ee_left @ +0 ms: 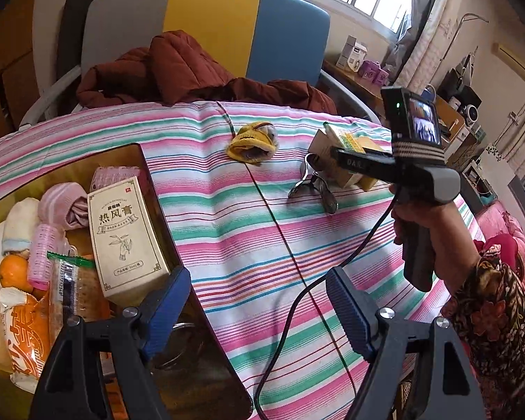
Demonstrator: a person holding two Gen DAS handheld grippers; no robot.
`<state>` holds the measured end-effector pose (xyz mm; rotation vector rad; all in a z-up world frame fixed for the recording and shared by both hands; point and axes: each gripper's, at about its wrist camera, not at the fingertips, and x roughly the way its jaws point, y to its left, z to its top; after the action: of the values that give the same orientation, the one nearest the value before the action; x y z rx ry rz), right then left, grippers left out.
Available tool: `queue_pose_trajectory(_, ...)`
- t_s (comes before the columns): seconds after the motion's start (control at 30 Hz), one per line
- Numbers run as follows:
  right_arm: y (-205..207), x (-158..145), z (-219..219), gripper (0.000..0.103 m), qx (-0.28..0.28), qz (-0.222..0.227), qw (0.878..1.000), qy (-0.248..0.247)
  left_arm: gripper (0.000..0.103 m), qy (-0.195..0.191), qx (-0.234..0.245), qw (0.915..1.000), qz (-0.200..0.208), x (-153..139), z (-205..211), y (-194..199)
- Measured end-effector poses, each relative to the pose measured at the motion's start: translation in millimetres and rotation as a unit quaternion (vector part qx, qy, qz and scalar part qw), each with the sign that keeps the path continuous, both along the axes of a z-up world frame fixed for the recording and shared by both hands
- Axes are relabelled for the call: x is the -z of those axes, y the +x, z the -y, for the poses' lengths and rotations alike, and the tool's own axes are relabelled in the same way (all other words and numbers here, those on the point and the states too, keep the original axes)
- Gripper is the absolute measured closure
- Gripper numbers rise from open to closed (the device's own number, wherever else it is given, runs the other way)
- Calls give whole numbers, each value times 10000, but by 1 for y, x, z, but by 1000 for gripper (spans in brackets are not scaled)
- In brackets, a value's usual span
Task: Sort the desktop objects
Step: 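Grasp the WEIDAN cracker pack with the right tool while the left tool grasps a silver clip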
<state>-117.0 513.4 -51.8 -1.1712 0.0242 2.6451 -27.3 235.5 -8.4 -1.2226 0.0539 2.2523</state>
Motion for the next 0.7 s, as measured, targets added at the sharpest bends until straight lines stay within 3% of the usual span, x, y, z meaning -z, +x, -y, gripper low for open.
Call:
queue_pose_trajectory(0.07, 11, 1, 1, 54, -16, -108, 9998, 191, 22, -15, -9, 10000, -48, -1, 0, -2)
queue_pose_trajectory(0.27, 79, 6, -7, 55, 91, -419, 9979, -488, 22, -90, -5, 10000, -5, 3, -18, -18)
queue_pose_trajectory(0.37, 108, 15, -11, 55, 244, -191, 9984, -478, 22, -156, 125, 9998, -68, 3, -41, -26)
queue_pose_trajectory(0.5, 127, 36, -24, 54, 468, 66, 9975, -520, 22, -395, 406, 9983, -152, 8, -82, -40)
queue_pose_trajectory(0.57, 134, 40, -32, 54, 523, -62, 9957, -765, 22, -406, 517, 9978, -70, 13, -102, -50)
queue_pose_trajectory(0.7, 136, 43, -29, 54, 536, -113, 9961, -691, 22, -598, 656, 9959, -149, 22, -137, -68)
